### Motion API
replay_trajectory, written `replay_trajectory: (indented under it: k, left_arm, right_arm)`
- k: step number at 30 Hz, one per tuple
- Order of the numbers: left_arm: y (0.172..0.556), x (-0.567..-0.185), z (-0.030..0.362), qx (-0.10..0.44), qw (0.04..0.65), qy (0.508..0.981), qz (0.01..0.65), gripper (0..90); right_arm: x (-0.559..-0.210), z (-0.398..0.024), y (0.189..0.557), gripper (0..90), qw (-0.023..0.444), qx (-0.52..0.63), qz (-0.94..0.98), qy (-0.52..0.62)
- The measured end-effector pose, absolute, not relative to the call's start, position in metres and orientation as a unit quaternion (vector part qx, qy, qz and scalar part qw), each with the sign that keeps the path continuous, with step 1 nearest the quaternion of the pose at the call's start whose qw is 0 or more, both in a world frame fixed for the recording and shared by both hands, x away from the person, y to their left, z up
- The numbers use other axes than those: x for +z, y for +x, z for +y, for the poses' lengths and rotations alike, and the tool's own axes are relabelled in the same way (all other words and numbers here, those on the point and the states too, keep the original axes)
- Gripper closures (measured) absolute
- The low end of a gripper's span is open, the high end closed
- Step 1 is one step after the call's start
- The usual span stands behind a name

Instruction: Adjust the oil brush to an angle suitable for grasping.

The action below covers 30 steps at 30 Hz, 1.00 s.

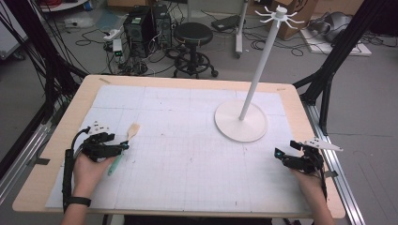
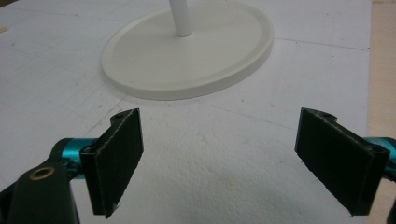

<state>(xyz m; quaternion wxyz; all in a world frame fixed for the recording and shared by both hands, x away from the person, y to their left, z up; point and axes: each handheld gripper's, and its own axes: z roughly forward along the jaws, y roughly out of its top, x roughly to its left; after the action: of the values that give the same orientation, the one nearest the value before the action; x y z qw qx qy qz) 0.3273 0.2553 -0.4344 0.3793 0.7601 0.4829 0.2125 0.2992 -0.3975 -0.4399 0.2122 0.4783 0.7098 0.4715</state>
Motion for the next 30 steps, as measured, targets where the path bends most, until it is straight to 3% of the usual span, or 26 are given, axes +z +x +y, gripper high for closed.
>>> replay_trajectory:
  k: [11,30]
  left_arm:
    - [0.331,-0.441,0.242,0.222,0.345,0.77,0.488,55.9]
    - [0.328,-0.444,0.236,0.222,0.347,0.762,0.5,79.5]
  right_arm:
    - [-0.439,-0.398,0.298,14.2,0.209,0.472,0.709,0.481]
    - [-0.439,-0.398,0.298,14.2,0.211,0.472,0.71,0.478]
